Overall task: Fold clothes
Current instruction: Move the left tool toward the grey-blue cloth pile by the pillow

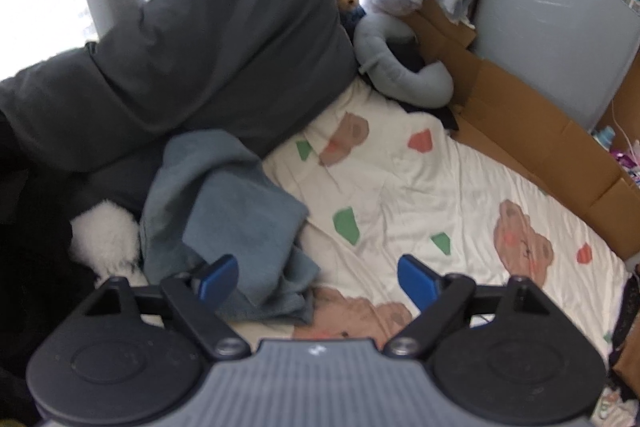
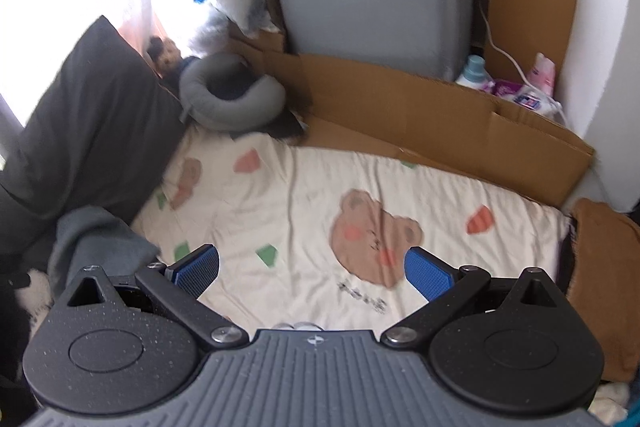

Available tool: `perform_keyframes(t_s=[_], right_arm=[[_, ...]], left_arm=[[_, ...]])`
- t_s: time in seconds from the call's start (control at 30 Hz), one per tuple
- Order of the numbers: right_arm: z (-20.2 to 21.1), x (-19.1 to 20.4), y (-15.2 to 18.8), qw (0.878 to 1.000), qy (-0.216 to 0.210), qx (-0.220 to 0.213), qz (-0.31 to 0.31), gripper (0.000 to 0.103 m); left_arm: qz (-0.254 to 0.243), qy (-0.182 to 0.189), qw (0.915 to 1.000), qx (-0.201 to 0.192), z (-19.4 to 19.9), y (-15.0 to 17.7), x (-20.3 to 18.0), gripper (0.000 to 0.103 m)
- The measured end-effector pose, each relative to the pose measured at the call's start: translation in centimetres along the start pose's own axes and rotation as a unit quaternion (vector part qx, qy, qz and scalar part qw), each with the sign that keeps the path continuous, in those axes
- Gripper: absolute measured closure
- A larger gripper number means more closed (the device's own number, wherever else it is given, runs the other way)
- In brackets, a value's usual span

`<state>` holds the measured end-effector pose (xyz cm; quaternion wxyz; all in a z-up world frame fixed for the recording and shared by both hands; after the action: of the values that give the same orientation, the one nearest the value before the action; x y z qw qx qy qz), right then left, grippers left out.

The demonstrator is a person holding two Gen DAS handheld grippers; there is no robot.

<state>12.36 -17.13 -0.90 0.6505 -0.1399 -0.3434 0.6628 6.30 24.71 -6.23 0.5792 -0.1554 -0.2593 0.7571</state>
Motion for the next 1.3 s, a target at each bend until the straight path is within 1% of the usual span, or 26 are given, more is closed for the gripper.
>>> perform_keyframes(t_s=[0.2,0.27,0.4,0.53,0.63,0.7,0.8,0.83,0.97,1.2,1.3], right_arm=[[-0.9,1.4,-0.9,0.999,0.005,-0.028,0.024,0.001],[-1.1,2.0,-1.0,0.999,0.010,-0.038,0.037,0.001],[-1.7,3.0,-1.0,0.997,0.017,-0.046,0.057,0.001],[-3.1,3.6,-1.0,0.999,0.002,-0.026,0.048,0.001],[-4.3,3.9,-0.7,0.999,-0.014,-0.007,0.033,0.001],[-5.2,3.9,-0.6,0.999,-0.020,-0.007,0.026,0.001],[-6.6,3.9,-0.3,0.999,-0.028,-0.008,0.016,0.001],[-7.1,3.8,-0.3,1.000,-0.024,-0.003,0.016,0.001],[-9.6,3.9,0.1,0.999,-0.014,0.018,0.034,0.001],[-13.2,5.0,1.3,0.994,-0.048,0.054,0.084,0.001],[-14.6,5.5,1.9,0.990,-0.064,0.070,0.105,0.001]], left_arm=[[0.005,-0.004,0.9998,-0.018,-1.1,0.0,1.0,0.014],[0.008,-0.008,0.9996,-0.025,-1.4,0.1,1.4,0.008],[0.012,-0.024,0.9993,-0.025,-2.5,0.2,2.1,0.008],[0.020,-0.024,0.9994,-0.014,-3.6,0.7,2.8,0.008],[0.017,-0.027,0.9995,-0.008,-4.3,1.1,3.1,0.008],[0.016,-0.032,0.9993,-0.003,-5.0,1.4,3.3,0.008],[0.036,-0.031,0.9989,0.005,-6.3,2.0,4.0,0.008],[0.043,-0.034,0.9985,0.008,-6.8,2.2,4.3,0.008],[0.067,-0.054,0.9961,0.017,-8.9,3.0,5.6,0.009],[0.118,-0.068,0.9904,0.026,-13.1,4.1,8.0,0.014],[0.140,-0.071,0.9871,0.030,-15.1,4.7,8.9,0.019]])
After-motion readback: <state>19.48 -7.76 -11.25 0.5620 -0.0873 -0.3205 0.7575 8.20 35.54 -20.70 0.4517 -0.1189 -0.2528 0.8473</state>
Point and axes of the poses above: each gripper's, at about its wrist camera, not at the fingertips, and z roughly against the way its jaws point, x to its left, y to its underside, the point moved 4 cm from there along -z, roughly the way its jaws point, and after that the axes turned 5 degrees about -y, right-handed, at the moved point
